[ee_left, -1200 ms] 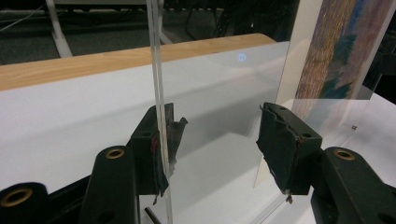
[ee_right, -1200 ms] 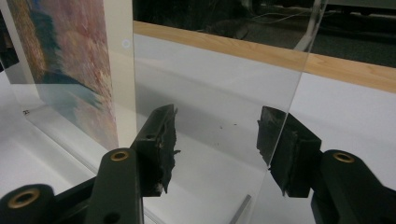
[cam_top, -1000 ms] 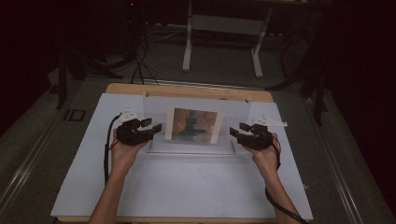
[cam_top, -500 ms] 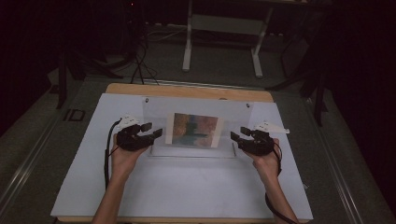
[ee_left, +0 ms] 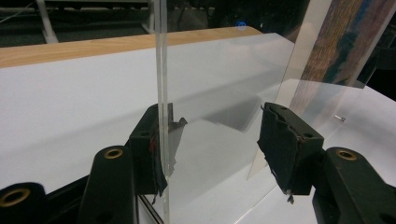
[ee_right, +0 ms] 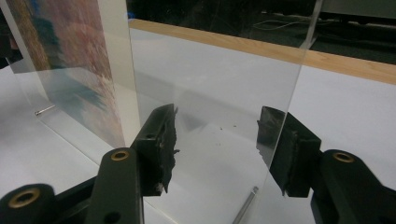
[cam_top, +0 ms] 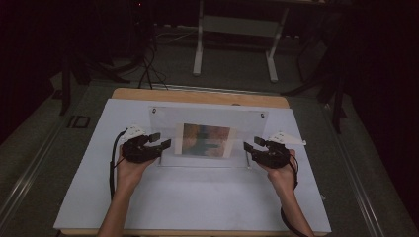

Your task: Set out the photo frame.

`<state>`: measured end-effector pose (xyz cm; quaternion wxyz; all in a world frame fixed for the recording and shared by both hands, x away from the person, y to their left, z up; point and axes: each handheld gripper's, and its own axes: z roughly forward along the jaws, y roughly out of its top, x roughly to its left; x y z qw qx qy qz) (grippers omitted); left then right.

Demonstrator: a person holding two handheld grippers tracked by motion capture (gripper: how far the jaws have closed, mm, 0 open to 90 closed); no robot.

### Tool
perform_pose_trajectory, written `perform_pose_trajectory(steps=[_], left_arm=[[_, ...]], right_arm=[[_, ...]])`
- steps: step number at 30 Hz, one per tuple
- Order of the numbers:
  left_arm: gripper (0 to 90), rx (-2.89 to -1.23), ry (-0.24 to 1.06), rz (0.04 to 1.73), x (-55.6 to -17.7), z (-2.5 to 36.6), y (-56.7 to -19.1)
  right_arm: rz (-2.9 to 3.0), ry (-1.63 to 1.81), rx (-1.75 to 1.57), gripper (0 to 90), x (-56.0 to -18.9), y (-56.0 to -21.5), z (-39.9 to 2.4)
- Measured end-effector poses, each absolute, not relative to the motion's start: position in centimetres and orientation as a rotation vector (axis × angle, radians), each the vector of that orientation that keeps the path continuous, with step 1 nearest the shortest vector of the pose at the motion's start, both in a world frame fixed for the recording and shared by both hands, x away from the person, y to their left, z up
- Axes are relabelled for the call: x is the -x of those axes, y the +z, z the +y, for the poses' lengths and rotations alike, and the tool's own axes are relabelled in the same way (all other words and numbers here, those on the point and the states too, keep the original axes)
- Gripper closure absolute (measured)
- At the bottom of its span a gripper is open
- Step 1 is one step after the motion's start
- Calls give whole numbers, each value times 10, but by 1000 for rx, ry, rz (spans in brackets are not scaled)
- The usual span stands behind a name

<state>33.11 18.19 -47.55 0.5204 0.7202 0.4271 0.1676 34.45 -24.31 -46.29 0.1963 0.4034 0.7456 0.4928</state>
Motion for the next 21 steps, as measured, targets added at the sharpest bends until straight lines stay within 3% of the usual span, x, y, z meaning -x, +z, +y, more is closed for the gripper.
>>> perform_pose_trajectory(steps=[21], left_arm=[[438, -1720, 394, 1027, -329, 182, -476]], right_arm=[[2100, 1405, -1093, 487, -341, -466, -248]])
